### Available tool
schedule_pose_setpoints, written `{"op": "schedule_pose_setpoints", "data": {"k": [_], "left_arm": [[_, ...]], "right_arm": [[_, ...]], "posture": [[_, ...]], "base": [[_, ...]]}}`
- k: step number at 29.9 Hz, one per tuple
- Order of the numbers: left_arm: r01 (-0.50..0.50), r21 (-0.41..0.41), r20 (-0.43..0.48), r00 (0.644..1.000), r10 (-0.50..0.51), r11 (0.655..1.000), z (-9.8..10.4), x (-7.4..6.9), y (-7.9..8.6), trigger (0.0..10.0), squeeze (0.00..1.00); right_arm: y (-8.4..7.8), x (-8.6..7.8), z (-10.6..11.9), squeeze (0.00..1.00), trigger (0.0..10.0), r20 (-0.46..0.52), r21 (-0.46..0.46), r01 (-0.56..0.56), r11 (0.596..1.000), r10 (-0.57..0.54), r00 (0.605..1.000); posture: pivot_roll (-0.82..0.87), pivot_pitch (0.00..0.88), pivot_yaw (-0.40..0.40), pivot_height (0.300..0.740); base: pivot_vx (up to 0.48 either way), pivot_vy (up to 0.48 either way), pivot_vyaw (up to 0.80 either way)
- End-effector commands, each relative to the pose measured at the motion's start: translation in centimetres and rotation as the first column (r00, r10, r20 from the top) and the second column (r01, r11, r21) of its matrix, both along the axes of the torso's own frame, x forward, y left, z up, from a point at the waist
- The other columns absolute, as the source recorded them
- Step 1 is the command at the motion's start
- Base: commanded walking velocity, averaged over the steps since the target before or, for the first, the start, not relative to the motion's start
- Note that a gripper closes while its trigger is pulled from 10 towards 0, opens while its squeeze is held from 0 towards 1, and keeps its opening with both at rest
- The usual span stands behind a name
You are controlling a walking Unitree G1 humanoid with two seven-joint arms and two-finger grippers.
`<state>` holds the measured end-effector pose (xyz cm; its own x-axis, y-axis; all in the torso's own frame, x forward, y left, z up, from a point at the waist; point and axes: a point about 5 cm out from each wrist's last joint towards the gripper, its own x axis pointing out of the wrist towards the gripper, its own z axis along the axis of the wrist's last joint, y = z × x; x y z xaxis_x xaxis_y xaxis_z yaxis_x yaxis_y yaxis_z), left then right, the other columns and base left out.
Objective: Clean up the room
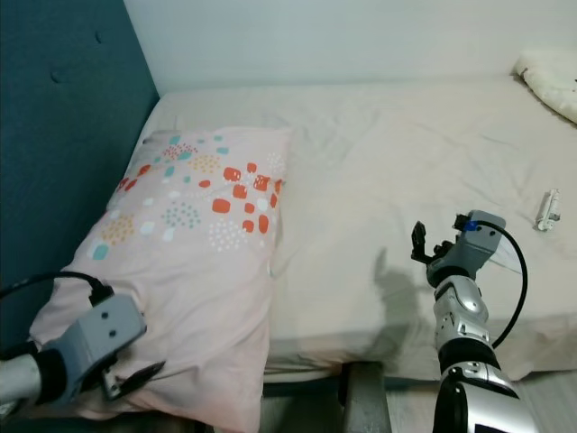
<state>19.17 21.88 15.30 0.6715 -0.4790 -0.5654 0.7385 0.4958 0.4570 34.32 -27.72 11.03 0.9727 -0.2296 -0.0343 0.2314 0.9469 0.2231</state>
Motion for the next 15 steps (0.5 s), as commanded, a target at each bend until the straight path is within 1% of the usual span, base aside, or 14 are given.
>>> {"op": "schedule_pose_setpoints", "data": {"k": [1,2,3,4,5,6,7,8,10,11,12,13,14,15], "left_arm": [[0.076,-0.078,0.014,0.997,-0.075,0.994,1.6,-0.2,-1.1,10.0,0.0],[0.124,-0.131,0.007,0.992,-0.124,0.984,2.2,-0.6,-1.9,10.0,0.0],[0.124,-0.131,0.007,0.992,-0.124,0.984,2.2,-0.6,-1.9,10.0,0.0],[0.155,-0.16,-0.002,0.987,-0.158,0.975,2.4,-1.0,-2.3,10.0,0.0],[0.202,-0.195,-0.032,0.977,-0.212,0.96,2.4,-1.7,-3.1,10.0,0.0],[0.227,-0.214,-0.054,0.968,-0.244,0.95,2.4,-2.1,-3.5,10.0,0.0],[0.227,-0.214,-0.054,0.968,-0.244,0.95,2.4,-2.1,-3.5,10.0,0.0],[0.241,-0.255,-0.102,0.956,-0.274,0.937,1.8,-2.7,-4.2,10.0,0.0],[0.238,-0.278,-0.219,0.928,-0.302,0.931,-0.5,-3.9,-4.6,10.0,0.0],[0.233,-0.267,-0.256,0.918,-0.302,0.935,-1.7,-4.2,-4.6,10.0,0.0],[0.234,-0.24,-0.283,0.911,-0.299,0.942,-2.8,-4.3,-4.6,10.0,0.0],[0.234,-0.24,-0.283,0.911,-0.299,0.942,-2.8,-4.3,-4.6,10.0,0.0],[0.231,-0.237,-0.301,0.906,-0.298,0.943,-3.6,-4.4,-4.7,10.0,0.0],[0.221,-0.228,-0.296,0.912,-0.284,0.948,-4.4,-4.2,-4.9,10.0,0.0]], "right_arm": [[0.0,-0.2,-0.5,0.0,10.0,-0.022,0.004,-0.003,1.0,0.003,1.0],[0.0,-0.2,-0.5,0.0,10.0,-0.023,0.004,-0.002,1.0,0.002,1.0],[0.0,-0.2,-0.5,0.0,10.0,-0.023,0.004,-0.002,1.0,0.002,1.0],[0.0,-0.3,-0.6,0.0,10.0,-0.024,0.004,-0.001,1.0,0.001,1.0],[0.0,-0.3,-0.6,0.0,10.0,-0.024,0.005,0.0,1.0,0.0,1.0],[0.0,-0.3,-0.6,0.0,10.0,-0.025,0.006,0.001,1.0,-0.001,1.0],[0.0,-0.3,-0.6,0.0,10.0,-0.025,0.006,0.001,1.0,-0.001,1.0],[0.0,-0.3,-0.6,0.0,10.0,-0.025,0.007,0.001,1.0,-0.001,1.0],[0.1,-0.3,-0.7,0.0,10.0,-0.026,0.008,0.0,1.0,0.0,1.0],[0.1,-0.2,-0.6,0.0,10.0,-0.024,0.011,-0.001,1.0,0.002,1.0],[0.2,-0.2,-0.6,0.0,10.0,-0.023,0.012,-0.002,1.0,0.002,1.0],[0.2,-0.2,-0.6,0.0,10.0,-0.023,0.012,-0.002,1.0,0.002,1.0],[0.3,-0.2,-0.6,0.0,10.0,-0.023,0.012,-0.004,1.0,0.004,1.0],[0.3,-0.1,-0.6,0.0,10.0,-0.023,0.01,-0.008,1.0,0.008,1.0]], "posture": [[0.05,0.121,0.003,0.54],[0.05,0.121,0.003,0.54],[0.05,0.121,0.003,0.54],[0.05,0.121,0.003,0.54],[0.05,0.121,0.003,0.54],[0.05,0.121,0.003,0.54],[0.05,0.121,0.003,0.54],[0.05,0.123,0.005,0.54],[0.05,0.117,0.011,0.54],[0.04,0.112,0.006,0.54],[0.04,0.112,0.006,0.54],[0.04,0.112,0.006,0.54],[0.04,0.11,0.007,0.54],[0.04,0.107,0.003,0.54]], "base": [[0.0,0.0,0.0],[0.0,0.0,0.0],[0.0,0.0,0.0],[0.0,0.0,0.0],[0.0,0.0,0.0],[0.0,0.0,0.0],[0.0,0.0,0.0],[0.0,0.0,0.0],[0.0,0.0,0.0],[0.0,0.0,0.0],[0.0,0.0,0.0],[0.0,0.0,0.0],[0.0,0.0,0.0],[0.0,0.0,0.0]]}}
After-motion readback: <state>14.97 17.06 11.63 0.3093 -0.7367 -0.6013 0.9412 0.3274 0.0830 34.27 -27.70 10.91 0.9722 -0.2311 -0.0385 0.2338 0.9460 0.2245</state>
